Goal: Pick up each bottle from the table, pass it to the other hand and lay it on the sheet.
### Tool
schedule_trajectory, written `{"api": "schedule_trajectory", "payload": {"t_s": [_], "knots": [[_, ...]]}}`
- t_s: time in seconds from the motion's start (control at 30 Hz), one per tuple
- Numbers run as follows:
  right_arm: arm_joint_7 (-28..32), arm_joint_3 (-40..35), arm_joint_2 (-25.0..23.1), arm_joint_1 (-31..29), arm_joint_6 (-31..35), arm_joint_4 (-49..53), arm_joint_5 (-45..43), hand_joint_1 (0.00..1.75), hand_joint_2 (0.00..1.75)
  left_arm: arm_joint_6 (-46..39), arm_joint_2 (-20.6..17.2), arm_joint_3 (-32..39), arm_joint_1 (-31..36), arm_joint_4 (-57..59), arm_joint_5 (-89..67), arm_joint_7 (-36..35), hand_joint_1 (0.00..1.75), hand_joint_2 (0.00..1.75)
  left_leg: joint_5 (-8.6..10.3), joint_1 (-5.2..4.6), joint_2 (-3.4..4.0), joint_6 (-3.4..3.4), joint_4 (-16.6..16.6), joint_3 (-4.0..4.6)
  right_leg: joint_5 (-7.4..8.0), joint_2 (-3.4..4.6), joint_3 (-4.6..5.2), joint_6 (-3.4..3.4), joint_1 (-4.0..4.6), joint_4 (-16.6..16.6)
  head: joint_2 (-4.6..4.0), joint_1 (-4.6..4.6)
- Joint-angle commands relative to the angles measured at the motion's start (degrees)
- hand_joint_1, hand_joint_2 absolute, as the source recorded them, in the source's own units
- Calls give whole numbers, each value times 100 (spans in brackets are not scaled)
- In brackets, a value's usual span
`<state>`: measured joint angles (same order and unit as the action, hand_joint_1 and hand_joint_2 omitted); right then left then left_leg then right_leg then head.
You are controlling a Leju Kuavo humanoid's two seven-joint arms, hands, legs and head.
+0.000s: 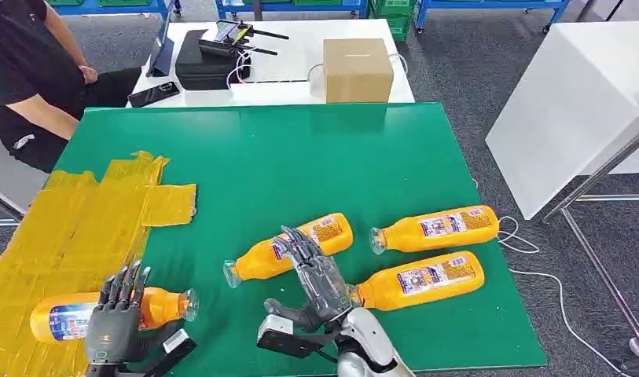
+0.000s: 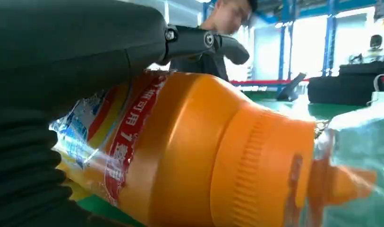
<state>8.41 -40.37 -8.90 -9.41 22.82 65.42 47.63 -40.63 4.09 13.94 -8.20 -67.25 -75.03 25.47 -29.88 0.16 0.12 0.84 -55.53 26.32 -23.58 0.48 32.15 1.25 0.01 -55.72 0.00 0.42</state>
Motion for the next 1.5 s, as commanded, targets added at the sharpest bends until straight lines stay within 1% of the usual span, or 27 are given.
{"api": "schedule_trajectory", "payload": {"t_s": [0.03, 0.27, 0.4, 0.43, 0.5, 0.6, 0.7, 0.77, 0.8, 0.87, 1.2, 1.23, 1.27, 1.3, 1.37, 1.43, 1.5], "knots": [[-330, 77, 175, -888, -349, -773, 300, 0, 0, 63, -183, -783, 131, 385, 819, 164, 0, 0, 7, 1, 1, -3, 4, 6, 9, -1, 6, 3, 1, 7, 0, -2], [-332, 72, 192, -861, -347, -750, 310, 0, 0, 63, -202, -802, 108, 361, 842, 156, 0, 0, 3, 2, 0, 1, 6, -2, 2, -3, -1, 3, 2, 6, 0, 0], [-351, 103, 258, -830, -425, -641, 339, 0, 0, 63, -260, -969, 90, 341, 1144, 219, 0, 0, 4, 4, -4, 1, 6, 0, 3, -6, -1, 4, 5, 9, 0, 0], [-344, 103, 269, -808, -479, -613, 353, 0, 175, 63, -270, -990, 105, 370, 1303, 285, 0, 0, 6, 5, -5, 1, 7, 4, 6, -8, 1, 6, 6, 12, 0, 0], [-363, 84, 266, -798, -533, -636, 407, 0, 175, 71, -291, -1045, 150, 426, 1662, 397, 0, 0, 6, 3, -3, 1, 7, 4, 6, -6, 3, 5, 4, 10, 0, 0], [-412, 76, 270, -825, -589, -699, 467, 0, 175, 383, -259, -978, 250, 383, 2435, 710, 0, 0, 8, 4, -6, 0, 7, 6, 7, -8, 4, 4, 4, 11, 0, 0], [-476, 88, 316, -839, -696, -757, 542, 0, 175, 743, -152, -703, 327, 289, 3228, 1176, 0, 0, 9, 7, -12, -1, 5, 11, 8, -15, 5, 2, 8, 12, 0, 0], [-546, 105, 327, -860, -748, -857, 641, 0, 175, 1000, -27, -458, 335, 127, 3628, 1453, 0, 0, 7, 6, -8, -1, 4, 8, 6, -11, 5, 3, 7, 10, 0, 0], [-561, 106, 333, -868, -754, -880, 664, 0, 175, 1126, -20, -498, 303, -22, 3837, 1453, 0, 0, 8, 6, -9, -1, 5, 10, 8, -12, 6, 3, 7, 12, 0, 0], [-651, 150, 336, -903, -814, -995, 746, 0, 175, 1556, -86, -719, 124, -658, 4880, 1453, 0, 0, 5, 8, -5, 0, 1, 10, 7, -7, 7, 4, 8, 9, 0, 0], [-651, 150, 336, -903, -814, -995, 746, 0, 175, 1556, -86, -719, 124, -658, 4880, 1453, 0, 0, 3, 8, -1, 1, 2, 14, 5, -4, 12, 5, 12, 9, 0, 0], [-767, 189, 334, -926, -855, -1038, 857, 0, 175, 2025, -118, -841, 23, -1059, 5685, 1453, 0, 0, 2, 6, -1, 2, 0, 14, 3, -2, 14, 5, 9, 4, 0, 2], [-826, 231, 331, -935, -874, -1064, 933, 0, 175, 2606, -77, -791, -34, -1335, 6239, 1453, 0, 0, 2, 7, -1, 1, 1, 13, 4, -2, 11, 5, 10, 7, 0, 0], [-848, 284, 327, -943, -901, -1083, 994, 0, 175, 3526, 43, -603, -101, -1679, 6827, 1453, 0, 0, 1, 10, -1, 1, -3, 19, 5, -4, 16, 6, 14, 6, 0, 2], [-946, 377, 335, -991, -916, -1139, 1134, 0, 175, 4719, 444, -115, -212, -2194, 7252, 1453, 0, 0, -2, 13, 0, 0, -10, 25, 4, -2, 20, 6, 17, 2, 0, 0], [-1003, 463, 364, -1036, -960, -1167, 1201, 0, 175, 5179, 799, 66, -401, -2665, 7272, 1453, 0, 0, -5, 15, 5, 3, -18, 30, 4, 3, 27, 7, 19, -1, 0, 2], [-1018, 517, 402, -1051, -1014, -1157, 1233, 0, 175, 5373, 971, 64, -517, -2936, 7190, 1453, 0, 0, -3, 9, 6, 3, -11, 26, 2, 4, 24, 6, 12, 0, 0, 2]]}}
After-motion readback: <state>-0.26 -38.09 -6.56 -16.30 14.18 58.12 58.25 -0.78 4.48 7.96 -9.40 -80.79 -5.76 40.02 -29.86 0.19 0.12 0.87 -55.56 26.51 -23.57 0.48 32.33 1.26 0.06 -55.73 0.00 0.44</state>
